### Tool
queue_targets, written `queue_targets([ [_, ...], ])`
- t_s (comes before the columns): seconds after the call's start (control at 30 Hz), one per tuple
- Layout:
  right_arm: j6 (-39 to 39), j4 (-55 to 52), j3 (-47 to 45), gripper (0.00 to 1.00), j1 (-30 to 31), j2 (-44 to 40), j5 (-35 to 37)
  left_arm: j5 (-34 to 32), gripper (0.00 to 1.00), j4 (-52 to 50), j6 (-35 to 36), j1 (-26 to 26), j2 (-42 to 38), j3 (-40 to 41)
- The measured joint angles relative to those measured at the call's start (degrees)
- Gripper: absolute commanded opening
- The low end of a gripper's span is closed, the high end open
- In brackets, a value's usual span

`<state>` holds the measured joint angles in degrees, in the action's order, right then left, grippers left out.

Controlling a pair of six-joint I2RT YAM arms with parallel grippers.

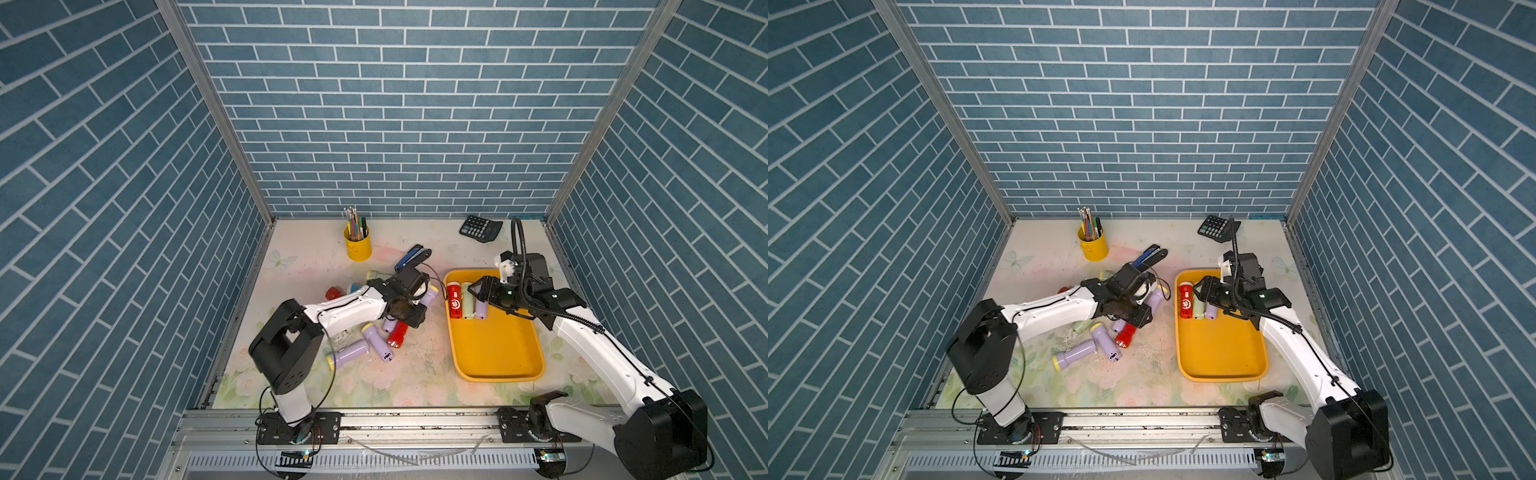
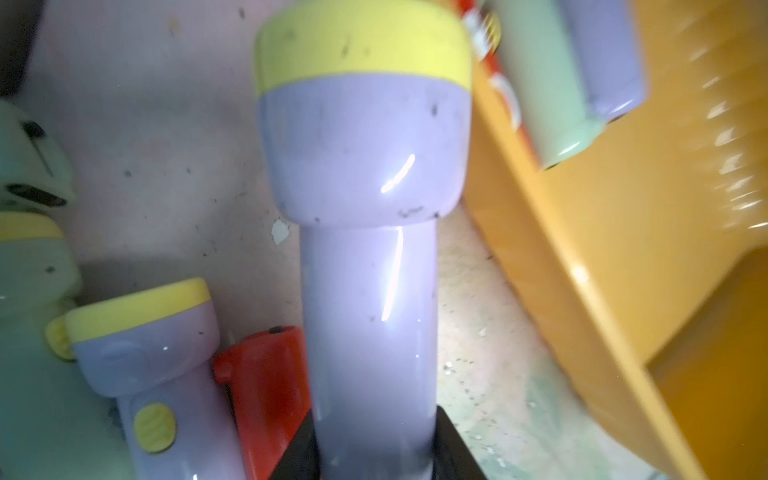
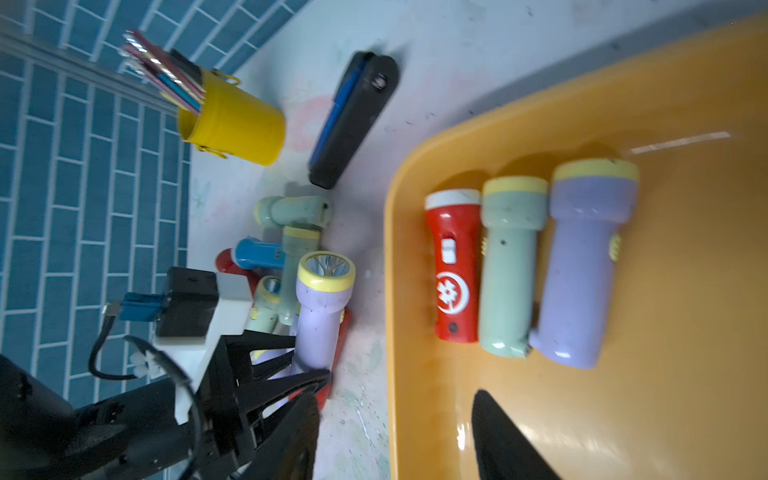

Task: Put the flashlights into the storage boxes
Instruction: Pick up the flashlight from the center of the board, then place the flashlight at the storage box.

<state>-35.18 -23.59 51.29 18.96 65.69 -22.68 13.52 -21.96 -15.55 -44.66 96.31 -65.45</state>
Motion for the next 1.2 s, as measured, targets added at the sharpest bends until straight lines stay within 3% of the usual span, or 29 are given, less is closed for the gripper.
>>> queue_targets([
  [0.2,5.6,12.9,-3.4,0.61,2.5,-1.1,-5.7,11.0,0.21,17.8,-3.3,2.6,-8.0,7.3],
  [0.53,8.0,30.4,-7.6,0.62,3.5,-1.8,-19.3,24.6,0.21,44.0,-9.6,2.8,-9.7,14.4],
  [0.73,6.9,36.3,-8.0,0.60,3.6,-0.8,-24.8,28.0,0.21,49.8,-10.9,2.8,-9.9,14.8],
  [1.1,6.5,41.2,-8.6,0.32,3.8,-0.8,-30.3,31.1,0.25,52.7,-11.2,2.8,-10.2,14.8],
  [1.2,6.7,41.0,-8.7,0.29,3.8,-1.0,-30.2,31.1,0.38,52.7,-10.9,2.8,-10.2,14.8],
])
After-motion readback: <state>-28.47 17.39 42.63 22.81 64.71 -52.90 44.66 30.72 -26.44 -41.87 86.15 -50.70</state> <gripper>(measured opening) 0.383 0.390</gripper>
